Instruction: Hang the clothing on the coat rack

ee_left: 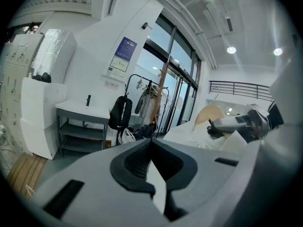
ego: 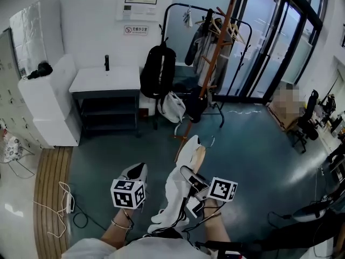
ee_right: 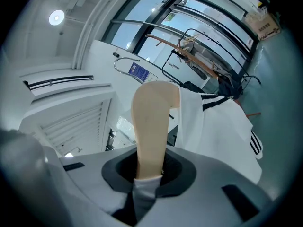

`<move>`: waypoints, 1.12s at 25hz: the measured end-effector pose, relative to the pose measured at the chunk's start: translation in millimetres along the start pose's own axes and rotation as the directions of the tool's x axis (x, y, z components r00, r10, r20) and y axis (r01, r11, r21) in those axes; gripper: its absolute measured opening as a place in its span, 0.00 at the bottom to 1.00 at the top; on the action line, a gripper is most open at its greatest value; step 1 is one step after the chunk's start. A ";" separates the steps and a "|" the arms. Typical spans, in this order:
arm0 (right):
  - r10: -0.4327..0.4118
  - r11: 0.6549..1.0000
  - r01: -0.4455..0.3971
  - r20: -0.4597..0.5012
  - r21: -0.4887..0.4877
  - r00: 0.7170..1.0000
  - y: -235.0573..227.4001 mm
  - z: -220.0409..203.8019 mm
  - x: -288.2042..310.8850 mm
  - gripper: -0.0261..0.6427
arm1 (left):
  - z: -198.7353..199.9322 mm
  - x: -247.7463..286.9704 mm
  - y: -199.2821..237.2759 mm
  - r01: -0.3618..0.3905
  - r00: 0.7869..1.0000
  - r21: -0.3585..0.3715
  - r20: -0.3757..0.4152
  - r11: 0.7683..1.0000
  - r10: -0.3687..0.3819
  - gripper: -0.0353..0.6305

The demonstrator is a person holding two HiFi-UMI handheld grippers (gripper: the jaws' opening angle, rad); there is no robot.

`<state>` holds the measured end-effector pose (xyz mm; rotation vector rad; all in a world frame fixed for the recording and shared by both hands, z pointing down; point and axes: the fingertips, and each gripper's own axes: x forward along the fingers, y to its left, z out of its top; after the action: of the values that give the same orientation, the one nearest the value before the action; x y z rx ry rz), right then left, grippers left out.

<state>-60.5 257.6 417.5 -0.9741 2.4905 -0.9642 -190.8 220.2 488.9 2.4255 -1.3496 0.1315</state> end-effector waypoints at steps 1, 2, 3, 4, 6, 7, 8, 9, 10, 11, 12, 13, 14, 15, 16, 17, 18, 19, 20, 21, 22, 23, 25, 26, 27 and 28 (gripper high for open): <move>-0.009 1.000 0.009 0.002 0.009 1.000 -5.3 2.3 1.6 0.15 | 1.9 4.6 0.0 0.002 1.000 0.003 0.000 1.000 -0.002 0.06; -0.030 0.999 0.030 0.002 0.031 1.000 -13.1 3.0 1.9 0.15 | 3.6 9.1 -0.3 0.005 1.000 0.005 0.000 1.000 -0.005 0.06; -0.051 0.997 0.051 0.001 0.053 0.999 -20.6 3.7 2.2 0.15 | 5.2 13.5 -0.6 0.008 1.000 0.008 0.001 1.000 -0.008 0.06; -0.060 0.996 0.060 0.000 0.063 0.998 -26.0 5.5 3.7 0.15 | 7.0 17.8 -0.6 0.010 1.000 0.011 0.001 1.000 -0.010 0.06; -0.070 0.995 0.070 -0.003 0.076 0.998 -35.6 11.1 8.7 0.15 | 11.7 27.5 1.0 0.010 1.000 0.015 0.004 1.000 -0.010 0.07; -0.086 0.992 0.086 -0.006 0.095 0.996 -42.7 13.4 10.7 0.15 | 14.6 32.8 2.6 0.009 1.000 0.016 0.006 1.000 -0.009 0.06; -0.103 0.988 0.104 -0.010 0.114 0.995 -50.0 15.8 13.1 0.15 | 17.5 38.1 4.5 0.007 1.000 0.017 0.008 1.000 -0.007 0.06; -0.112 0.986 0.113 -0.013 0.123 0.994 -55.7 18.9 16.4 0.15 | 20.1 43.3 6.6 0.004 1.000 0.016 0.009 1.000 -0.004 0.06; -0.114 0.985 0.115 -0.016 0.126 0.993 -60.1 22.6 20.5 0.15 | 22.4 48.5 9.0 0.000 1.000 0.015 0.010 1.000 0.000 0.06; -0.113 0.985 0.114 -0.017 0.126 0.993 -64.0 26.7 24.8 0.15 | 24.5 53.8 11.2 -0.003 1.000 0.015 0.009 1.000 0.003 0.06; -0.110 0.986 0.112 -0.018 0.126 0.994 -67.7 31.0 28.9 0.15 | 26.6 59.2 13.2 -0.006 1.000 0.015 0.010 1.000 0.006 0.07; -0.108 0.986 0.109 -0.017 0.127 0.994 -71.6 35.5 32.6 0.15 | 29.2 65.0 14.6 -0.009 1.000 0.016 0.013 1.000 0.009 0.06; -0.106 0.986 0.107 -0.016 0.129 0.994 -75.7 40.3 35.7 0.15 | 32.4 70.9 15.2 -0.012 1.000 0.017 0.016 1.000 0.011 0.07; -0.105 0.986 0.106 -0.016 0.131 0.994 -80.0 45.4 38.5 0.15 | 36.3 77.0 15.2 -0.014 1.000 0.019 0.021 1.000 0.013 0.06; -0.104 0.986 0.105 -0.017 0.133 0.994 -84.4 50.5 41.4 0.15 | 40.6 83.2 15.0 -0.016 1.000 0.020 0.026 1.000 0.016 0.07; -0.103 0.986 0.104 -0.019 0.133 0.995 -89.0 55.3 44.5 0.15 | 44.8 89.2 15.1 -0.019 0.999 0.021 0.030 1.000 0.018 0.06; -0.102 0.986 0.104 -0.023 0.132 0.994 -94.0 59.7 47.7 0.15 | 48.5 95.2 15.7 -0.023 0.999 0.022 0.032 0.999 0.022 0.07; -0.102 0.986 0.105 -0.028 0.131 0.994 -99.3 63.8 51.0 0.15 | 51.6 101.3 16.7 -0.028 0.999 0.021 0.034 0.999 0.027 0.06; -0.103 0.986 0.106 -0.032 0.130 0.994 -104.7 68.0 54.1 0.15 | 54.0 107.5 17.8 -0.033 0.999 0.020 0.034 0.999 0.032 0.06; -0.103 0.986 0.107 -0.036 0.130 0.994 -110.1 72.4 57.0 0.15 | 56.1 113.8 18.8 -0.038 0.999 0.019 0.034 0.999 0.037 0.06; -0.104 0.986 0.108 -0.039 0.129 0.994 -115.2 77.0 59.6 0.15 | 58.1 120.0 19.6 -0.043 0.999 0.018 0.033 0.999 0.042 0.07; -0.104 0.986 0.109 -0.042 0.128 0.994 -120.2 82.0 62.1 0.15 | 60.3 126.2 20.4 -0.047 0.998 0.017 0.032 0.999 0.047 0.06; -0.105 0.986 0.110 -0.047 0.127 0.993 -130.5 92.3 67.5 0.15 | 64.7 139.0 22.2 -0.056 0.998 0.014 0.031 0.998 0.055 0.06; -0.105 0.986 0.111 -0.050 0.127 0.993 -136.0 97.4 70.3 0.15 | 66.9 145.8 23.2 -0.059 0.998 0.012 0.030 0.998 0.059 0.06; -0.106 0.985 0.112 -0.052 0.129 0.993 -141.8 102.4 72.9 0.15 | 69.0 153.0 24.1 -0.061 0.998 0.011 0.030 0.998 0.061 0.06; -0.107 0.985 0.113 -0.054 0.130 0.993 -147.7 107.1 75.4 0.15 | 71.1 160.3 24.8 -0.063 0.998 0.010 0.029 0.998 0.063 0.06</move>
<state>8.7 73.8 437.6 -1.0664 2.3950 -1.1831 -131.7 54.4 469.8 2.4032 -1.4427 0.1203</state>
